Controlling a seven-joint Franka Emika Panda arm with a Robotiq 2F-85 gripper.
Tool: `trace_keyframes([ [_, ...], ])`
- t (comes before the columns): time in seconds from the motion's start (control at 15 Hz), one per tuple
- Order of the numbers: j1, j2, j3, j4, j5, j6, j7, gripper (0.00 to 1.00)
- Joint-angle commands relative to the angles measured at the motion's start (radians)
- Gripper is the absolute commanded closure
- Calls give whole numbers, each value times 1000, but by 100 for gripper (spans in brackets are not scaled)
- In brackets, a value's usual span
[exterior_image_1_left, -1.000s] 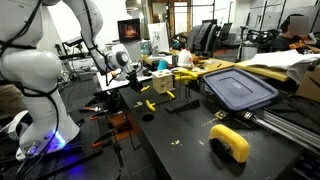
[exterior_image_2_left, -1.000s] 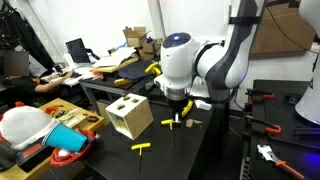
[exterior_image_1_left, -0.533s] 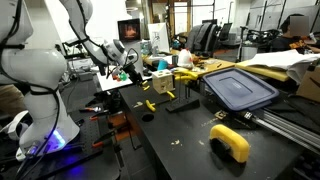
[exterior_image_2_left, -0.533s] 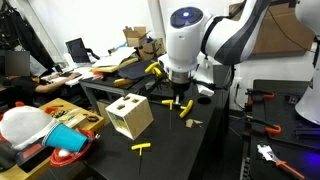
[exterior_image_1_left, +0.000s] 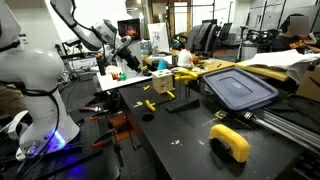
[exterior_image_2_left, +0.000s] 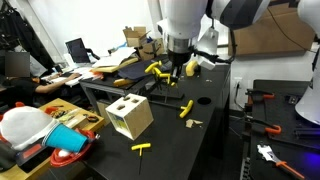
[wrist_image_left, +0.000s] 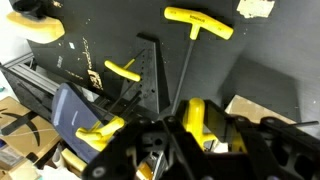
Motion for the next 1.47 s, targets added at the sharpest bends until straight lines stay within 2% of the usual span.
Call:
trace_keyframes([
  [0.0, -267, -132, 266, -45, 111, 9, -97, 94],
  [0.2, -447, -158, 443, -33, 213, 48, -180, 94],
  [0.33, -542, -142, 542, -6, 281, 62, -230, 94],
  [0.53, -630, -123, 633, 40, 381, 61, -328, 94],
  [0.67, -680, -107, 688, 81, 408, 33, -358, 94],
  [0.93, -729, -46, 771, 199, 460, -28, -391, 94],
  [1.4, -717, 182, 789, 476, 690, -132, -589, 94],
])
